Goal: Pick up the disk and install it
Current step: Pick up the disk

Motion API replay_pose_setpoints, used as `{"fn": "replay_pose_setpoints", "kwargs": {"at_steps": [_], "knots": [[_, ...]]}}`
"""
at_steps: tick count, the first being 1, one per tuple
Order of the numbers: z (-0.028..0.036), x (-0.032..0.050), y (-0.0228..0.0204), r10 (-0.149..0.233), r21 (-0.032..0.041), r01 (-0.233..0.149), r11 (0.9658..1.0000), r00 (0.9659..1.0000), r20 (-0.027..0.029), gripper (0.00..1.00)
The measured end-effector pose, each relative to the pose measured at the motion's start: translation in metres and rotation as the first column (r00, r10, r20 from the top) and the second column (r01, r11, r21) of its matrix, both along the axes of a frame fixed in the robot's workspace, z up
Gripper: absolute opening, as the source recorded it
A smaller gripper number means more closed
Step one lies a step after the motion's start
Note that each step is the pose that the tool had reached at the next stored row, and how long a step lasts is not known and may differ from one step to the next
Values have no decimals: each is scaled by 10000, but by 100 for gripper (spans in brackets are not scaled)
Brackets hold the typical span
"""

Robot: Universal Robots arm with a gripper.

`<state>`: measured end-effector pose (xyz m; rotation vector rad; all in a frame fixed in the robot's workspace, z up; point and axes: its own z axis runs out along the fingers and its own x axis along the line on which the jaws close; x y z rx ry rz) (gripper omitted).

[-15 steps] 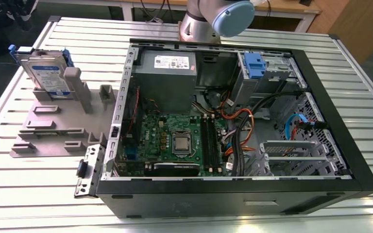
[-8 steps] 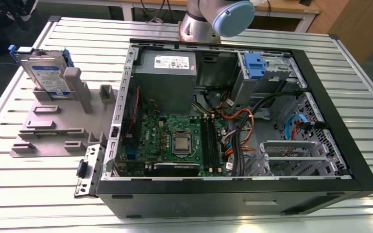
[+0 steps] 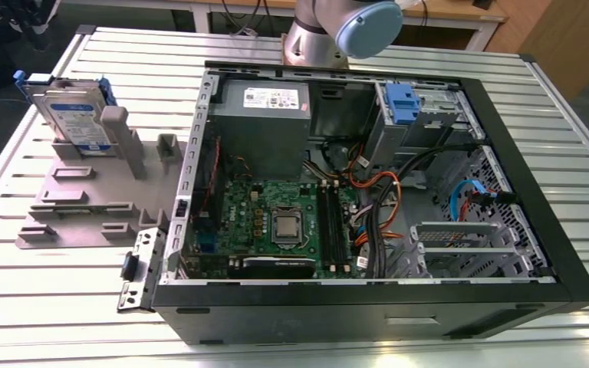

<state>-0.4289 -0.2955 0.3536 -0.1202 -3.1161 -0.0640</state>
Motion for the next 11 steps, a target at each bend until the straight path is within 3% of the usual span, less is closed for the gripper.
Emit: {"fn": "replay_pose_setpoints", "kwargs": {"at_steps": [11], "knots": [[0,0,-21,0,0,0,10000,10000,-1,11]]}}
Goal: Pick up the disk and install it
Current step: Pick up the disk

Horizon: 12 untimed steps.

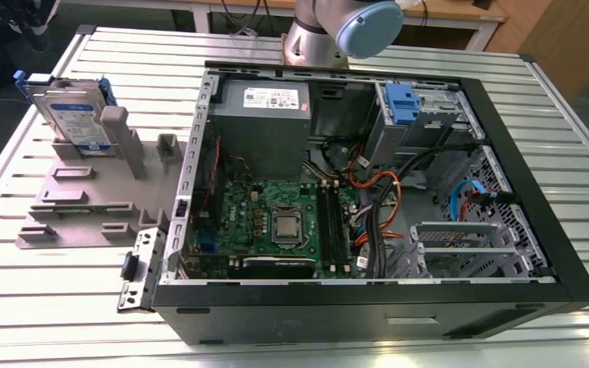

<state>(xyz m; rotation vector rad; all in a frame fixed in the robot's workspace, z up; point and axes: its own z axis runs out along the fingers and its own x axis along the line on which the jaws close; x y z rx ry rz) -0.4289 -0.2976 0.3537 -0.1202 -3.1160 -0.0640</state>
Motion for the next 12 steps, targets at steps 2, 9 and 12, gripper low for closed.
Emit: {"fn": "replay_pose_setpoints", "kwargs": {"at_steps": [2,9,12], "knots": [[0,0,-6,1,0,-1,10000,10000,1,11],[0,0,-21,1,0,-1,10000,10000,1,11],[0,0,-27,0,0,0,10000,10000,-1,11]]}}
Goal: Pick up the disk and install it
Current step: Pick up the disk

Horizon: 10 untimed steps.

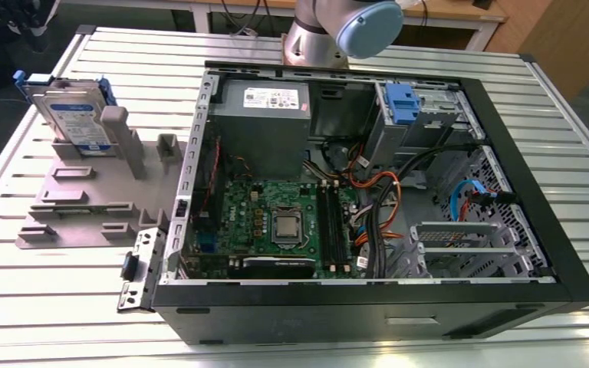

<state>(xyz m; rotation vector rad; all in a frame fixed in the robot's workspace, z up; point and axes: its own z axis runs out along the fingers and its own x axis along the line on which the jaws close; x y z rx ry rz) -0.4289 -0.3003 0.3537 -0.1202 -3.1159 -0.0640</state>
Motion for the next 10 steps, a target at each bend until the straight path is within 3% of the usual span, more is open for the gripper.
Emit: {"fn": "replay_pose_setpoints", "kwargs": {"at_steps": [10], "knots": [[0,0,-20,0,0,0,10000,10000,1,11]]}}
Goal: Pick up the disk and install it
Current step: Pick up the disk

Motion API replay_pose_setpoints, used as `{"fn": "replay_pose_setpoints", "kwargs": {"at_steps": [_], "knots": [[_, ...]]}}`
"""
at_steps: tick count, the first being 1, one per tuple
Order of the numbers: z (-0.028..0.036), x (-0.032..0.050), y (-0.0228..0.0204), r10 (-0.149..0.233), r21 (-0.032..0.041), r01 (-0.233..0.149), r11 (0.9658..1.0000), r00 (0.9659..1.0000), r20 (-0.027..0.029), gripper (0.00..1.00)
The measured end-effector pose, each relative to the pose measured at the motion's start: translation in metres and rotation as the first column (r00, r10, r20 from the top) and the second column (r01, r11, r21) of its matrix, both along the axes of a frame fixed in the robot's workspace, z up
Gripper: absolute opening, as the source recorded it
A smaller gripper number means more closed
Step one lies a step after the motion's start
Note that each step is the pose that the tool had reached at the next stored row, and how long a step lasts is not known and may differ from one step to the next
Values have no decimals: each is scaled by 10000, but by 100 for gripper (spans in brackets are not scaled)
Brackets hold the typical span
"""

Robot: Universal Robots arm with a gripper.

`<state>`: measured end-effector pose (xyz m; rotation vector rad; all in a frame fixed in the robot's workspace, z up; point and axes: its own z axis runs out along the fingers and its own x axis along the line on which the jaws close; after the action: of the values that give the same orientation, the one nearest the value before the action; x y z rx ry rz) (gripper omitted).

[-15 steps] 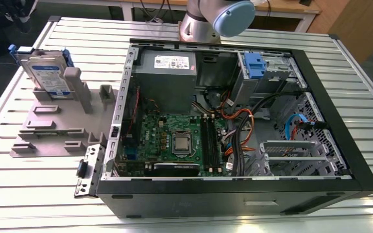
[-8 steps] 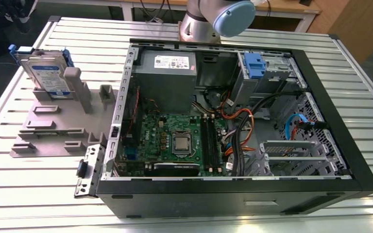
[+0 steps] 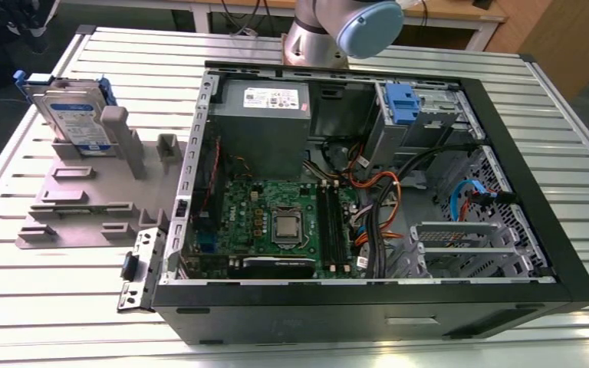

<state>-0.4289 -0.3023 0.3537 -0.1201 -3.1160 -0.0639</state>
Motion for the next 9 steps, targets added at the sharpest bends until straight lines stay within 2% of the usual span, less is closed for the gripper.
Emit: {"fn": "replay_pose_setpoints", "kwargs": {"at_steps": [9], "knots": [[0,0,-17,0,0,0,10000,10000,1,11]]}}
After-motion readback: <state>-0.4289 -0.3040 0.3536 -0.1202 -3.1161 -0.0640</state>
